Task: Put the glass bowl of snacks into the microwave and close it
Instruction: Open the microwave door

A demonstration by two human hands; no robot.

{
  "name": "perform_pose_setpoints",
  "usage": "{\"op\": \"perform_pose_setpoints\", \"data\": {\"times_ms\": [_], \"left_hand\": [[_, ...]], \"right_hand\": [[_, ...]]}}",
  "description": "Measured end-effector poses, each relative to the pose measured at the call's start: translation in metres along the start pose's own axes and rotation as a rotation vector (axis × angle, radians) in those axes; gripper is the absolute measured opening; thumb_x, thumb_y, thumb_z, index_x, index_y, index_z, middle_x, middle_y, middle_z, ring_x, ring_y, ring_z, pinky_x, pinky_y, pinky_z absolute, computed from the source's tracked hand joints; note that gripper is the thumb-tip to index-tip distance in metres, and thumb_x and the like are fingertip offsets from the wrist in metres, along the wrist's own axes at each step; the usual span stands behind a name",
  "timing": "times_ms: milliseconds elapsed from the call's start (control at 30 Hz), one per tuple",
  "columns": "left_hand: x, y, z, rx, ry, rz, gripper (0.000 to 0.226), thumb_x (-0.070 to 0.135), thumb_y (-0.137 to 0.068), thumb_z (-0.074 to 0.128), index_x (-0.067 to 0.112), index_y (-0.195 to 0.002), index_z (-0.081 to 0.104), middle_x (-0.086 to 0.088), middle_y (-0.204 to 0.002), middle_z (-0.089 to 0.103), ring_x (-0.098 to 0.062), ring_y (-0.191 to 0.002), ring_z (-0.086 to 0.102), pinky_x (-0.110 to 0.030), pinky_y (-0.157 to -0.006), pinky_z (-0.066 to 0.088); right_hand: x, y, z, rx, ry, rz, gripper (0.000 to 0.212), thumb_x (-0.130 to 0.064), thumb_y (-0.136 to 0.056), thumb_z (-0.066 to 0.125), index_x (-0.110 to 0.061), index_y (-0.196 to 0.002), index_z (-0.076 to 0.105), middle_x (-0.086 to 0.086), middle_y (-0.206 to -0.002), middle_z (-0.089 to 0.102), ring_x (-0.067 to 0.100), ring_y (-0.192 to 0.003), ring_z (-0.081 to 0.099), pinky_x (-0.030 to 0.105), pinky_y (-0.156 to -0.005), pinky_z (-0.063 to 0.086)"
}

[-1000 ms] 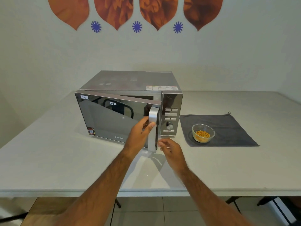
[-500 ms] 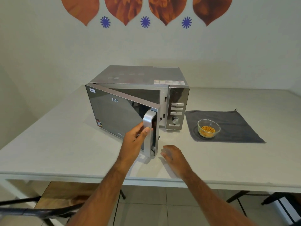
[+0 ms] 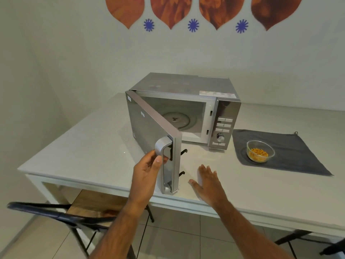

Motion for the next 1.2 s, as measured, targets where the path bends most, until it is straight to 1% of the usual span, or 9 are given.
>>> {"op": "perform_pose_setpoints", "data": {"times_ms": [133, 267, 433, 467, 567, 667, 1033, 1133, 1200], "left_hand": [[0.007, 0.01, -0.036, 0.106, -0.007, 0.041, 0.039, 0.064, -0.099, 0.059, 0.034, -0.12, 0.073, 0.002, -0.105, 0.078, -0.016, -0.104, 0.075, -0.016, -0.087, 0.057], [0.009, 0.02, -0.073, 0.245, -0.022, 0.081, 0.053, 0.071, -0.097, 0.053, 0.023, -0.112, 0.071, -0.001, -0.091, 0.069, -0.011, -0.089, 0.067, -0.017, -0.079, 0.056], [0.006, 0.027, -0.116, 0.34, -0.053, 0.076, 0.051, 0.071, -0.101, 0.044, 0.025, -0.106, 0.067, -0.008, -0.098, 0.067, -0.025, -0.092, 0.068, -0.029, -0.075, 0.062], [0.004, 0.027, -0.125, 0.353, -0.061, 0.065, 0.048, 0.071, -0.102, 0.043, 0.029, -0.107, 0.067, -0.004, -0.099, 0.069, -0.022, -0.092, 0.07, -0.029, -0.074, 0.063], [0.0, 0.029, -0.154, 0.419, -0.105, 0.022, 0.044, 0.072, -0.102, 0.039, 0.04, -0.106, 0.068, 0.008, -0.1, 0.072, -0.006, -0.091, 0.072, -0.017, -0.07, 0.062], [0.0, 0.029, -0.18, 0.515, -0.15, -0.017, 0.044, 0.076, -0.101, 0.037, 0.044, -0.099, 0.068, 0.02, -0.09, 0.07, 0.005, -0.083, 0.067, -0.013, -0.066, 0.057], [0.008, 0.025, -0.221, 0.594, -0.154, -0.085, 0.05, 0.085, -0.094, 0.035, 0.046, -0.096, 0.066, 0.014, -0.086, 0.064, 0.005, -0.08, 0.063, -0.028, -0.077, 0.05], [0.013, 0.025, -0.225, 0.606, -0.159, -0.075, 0.05, 0.085, -0.093, 0.034, 0.045, -0.091, 0.064, 0.02, -0.082, 0.061, 0.008, -0.076, 0.059, -0.03, -0.078, 0.048], [0.02, 0.024, -0.23, 0.639, -0.143, -0.042, 0.052, 0.079, -0.099, 0.033, 0.042, -0.106, 0.068, 0.018, -0.099, 0.067, 0.005, -0.096, 0.064, -0.036, -0.093, 0.052]], "right_hand": [[-0.007, 0.0, 0.003, 0.003, 0.14, -0.027, 0.091, -0.069, -0.102, 0.025, -0.005, -0.165, 0.011, 0.012, -0.175, 0.014, 0.029, -0.163, 0.01, 0.046, -0.133, 0.006], [-0.008, 0.002, 0.003, -0.002, 0.178, -0.027, 0.092, -0.07, -0.102, 0.023, -0.005, -0.165, 0.011, 0.012, -0.175, 0.015, 0.029, -0.163, 0.012, 0.046, -0.133, 0.007], [-0.01, 0.002, 0.002, -0.021, 0.192, -0.025, 0.091, -0.069, -0.103, 0.023, -0.004, -0.165, 0.011, 0.013, -0.175, 0.014, 0.029, -0.163, 0.011, 0.045, -0.133, 0.007], [-0.01, 0.002, 0.003, -0.028, 0.191, -0.022, 0.091, -0.069, -0.103, 0.023, -0.004, -0.165, 0.01, 0.013, -0.175, 0.013, 0.029, -0.163, 0.011, 0.045, -0.133, 0.007], [-0.009, 0.003, 0.003, -0.032, 0.197, -0.02, 0.09, -0.069, -0.103, 0.023, -0.005, -0.166, 0.009, 0.012, -0.176, 0.011, 0.028, -0.163, 0.009, 0.045, -0.133, 0.006], [-0.009, 0.003, 0.003, -0.031, 0.206, -0.023, 0.09, -0.069, -0.103, 0.023, -0.005, -0.166, 0.009, 0.012, -0.176, 0.011, 0.028, -0.163, 0.009, 0.044, -0.133, 0.006], [-0.01, 0.003, 0.003, -0.015, 0.225, -0.028, 0.089, -0.067, -0.104, 0.026, -0.004, -0.166, 0.012, 0.012, -0.175, 0.014, 0.027, -0.163, 0.011, 0.044, -0.133, 0.007], [-0.01, 0.003, 0.003, -0.027, 0.213, -0.028, 0.089, -0.067, -0.104, 0.026, -0.005, -0.166, 0.011, 0.011, -0.176, 0.012, 0.027, -0.163, 0.01, 0.044, -0.133, 0.006], [-0.01, 0.003, 0.003, -0.03, 0.211, -0.026, 0.089, -0.068, -0.103, 0.025, -0.006, -0.166, 0.011, 0.011, -0.176, 0.011, 0.027, -0.163, 0.009, 0.044, -0.133, 0.006]]}}
Point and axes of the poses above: each hand's wrist, its own y-axis away from the middle knuckle, its own z-axis out of the palm, x = y × z, the point moved 10 cm from there along -y, towards the middle knuckle
